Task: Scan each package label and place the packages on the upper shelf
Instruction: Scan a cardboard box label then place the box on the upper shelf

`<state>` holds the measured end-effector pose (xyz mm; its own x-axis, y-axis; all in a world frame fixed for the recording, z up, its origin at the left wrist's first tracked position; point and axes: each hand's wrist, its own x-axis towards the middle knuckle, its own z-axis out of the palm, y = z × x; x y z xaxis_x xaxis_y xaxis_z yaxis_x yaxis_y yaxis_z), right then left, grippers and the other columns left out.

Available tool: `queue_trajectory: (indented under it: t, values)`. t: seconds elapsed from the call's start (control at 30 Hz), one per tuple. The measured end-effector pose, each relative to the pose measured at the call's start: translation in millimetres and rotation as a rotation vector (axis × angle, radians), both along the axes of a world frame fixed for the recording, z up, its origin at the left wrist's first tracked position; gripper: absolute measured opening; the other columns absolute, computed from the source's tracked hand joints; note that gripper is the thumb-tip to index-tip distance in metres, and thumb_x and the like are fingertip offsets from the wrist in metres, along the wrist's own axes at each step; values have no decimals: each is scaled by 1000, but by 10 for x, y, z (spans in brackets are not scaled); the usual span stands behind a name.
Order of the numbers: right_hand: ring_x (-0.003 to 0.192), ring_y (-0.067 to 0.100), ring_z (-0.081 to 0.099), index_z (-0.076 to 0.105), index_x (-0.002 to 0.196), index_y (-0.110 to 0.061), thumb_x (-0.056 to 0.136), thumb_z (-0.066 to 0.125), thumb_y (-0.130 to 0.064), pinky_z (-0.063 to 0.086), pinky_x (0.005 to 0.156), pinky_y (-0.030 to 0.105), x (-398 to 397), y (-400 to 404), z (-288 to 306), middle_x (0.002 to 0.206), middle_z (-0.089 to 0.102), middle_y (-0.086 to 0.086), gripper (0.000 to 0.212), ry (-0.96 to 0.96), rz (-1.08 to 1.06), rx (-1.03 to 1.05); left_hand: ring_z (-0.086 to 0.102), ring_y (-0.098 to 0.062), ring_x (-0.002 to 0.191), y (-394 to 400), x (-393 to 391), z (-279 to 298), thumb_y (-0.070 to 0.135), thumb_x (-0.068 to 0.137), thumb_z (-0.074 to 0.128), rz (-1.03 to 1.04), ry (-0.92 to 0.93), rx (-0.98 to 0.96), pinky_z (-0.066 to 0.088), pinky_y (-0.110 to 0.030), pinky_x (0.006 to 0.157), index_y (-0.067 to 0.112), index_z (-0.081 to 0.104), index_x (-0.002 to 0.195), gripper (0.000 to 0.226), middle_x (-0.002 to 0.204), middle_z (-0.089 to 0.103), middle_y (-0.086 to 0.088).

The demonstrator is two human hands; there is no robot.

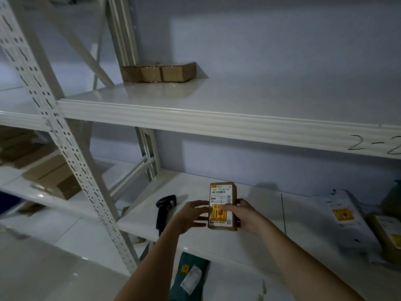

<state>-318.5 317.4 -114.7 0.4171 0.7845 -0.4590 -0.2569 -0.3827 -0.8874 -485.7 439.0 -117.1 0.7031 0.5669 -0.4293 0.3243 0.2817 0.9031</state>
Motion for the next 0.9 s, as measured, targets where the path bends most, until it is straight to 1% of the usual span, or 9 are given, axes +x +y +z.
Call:
queue_trajectory:
  t: [0.07,0.17,0.2,0.3,0.4,0.47,0.6,0.67,0.9]
  values:
    - [92,25,76,61,116,-12,81,83,-16,61,80,40,-59,197,-39,102,78,8,42,-5,-7,-16,65,-27,102,182,-110,-119,16,97,59,118,53,43,56,-40,91,14,65,117,21,115,66,-10]
    - [88,22,76,66,105,-16,83,81,-15,59,71,36,-113,520,-153,92,79,4,26,2,16,-18,59,-24,81,496,-236,-294,17,97,56,354,176,116,52,-35,71,4,64,119,27,92,61,-11]
    - [87,22,76,66,103,-17,83,81,-15,59,71,36,-129,631,-200,90,79,3,25,4,20,-15,62,-29,83,620,-278,-342,18,96,57,381,261,178,51,-37,73,0,63,120,31,93,64,-16]
    - [87,23,76,65,101,-17,81,82,-13,60,71,37,-149,966,-390,90,79,3,27,21,11,-2,60,-37,114,993,-412,-489,22,90,64,382,490,318,50,-43,98,0,59,126,43,122,63,-23]
    - [94,26,76,68,115,-13,82,80,-13,61,82,42,-145,1263,-568,105,78,9,35,50,14,-9,47,-39,128,1298,-474,-583,27,90,68,394,554,191,43,-47,106,1,37,141,66,139,47,-23]
    - [97,27,75,67,119,-13,85,78,-16,60,88,45,-133,1423,-659,108,77,9,36,48,12,-22,48,-39,129,1436,-457,-597,27,89,69,348,594,81,45,-48,104,-1,33,144,71,142,45,-23]
    - [99,29,74,67,122,-10,88,75,-14,61,80,40,-57,1701,-735,112,75,13,35,57,-12,-37,48,-33,131,1622,-350,-626,25,95,61,188,669,17,42,-46,108,3,43,138,52,143,48,-19]
    - [103,31,72,66,124,-8,89,74,-13,59,87,44,-60,1772,-756,116,73,16,36,62,-32,-50,47,-30,132,1667,-327,-663,21,98,55,150,686,20,40,-42,111,3,45,138,45,143,48,-17]
    - [108,36,70,61,131,-3,89,73,-9,53,100,53,-101,1875,-753,120,71,20,43,119,-148,-47,60,-30,107,1739,-367,-614,29,94,61,127,488,-141,53,-40,91,7,56,110,27,112,61,-12]
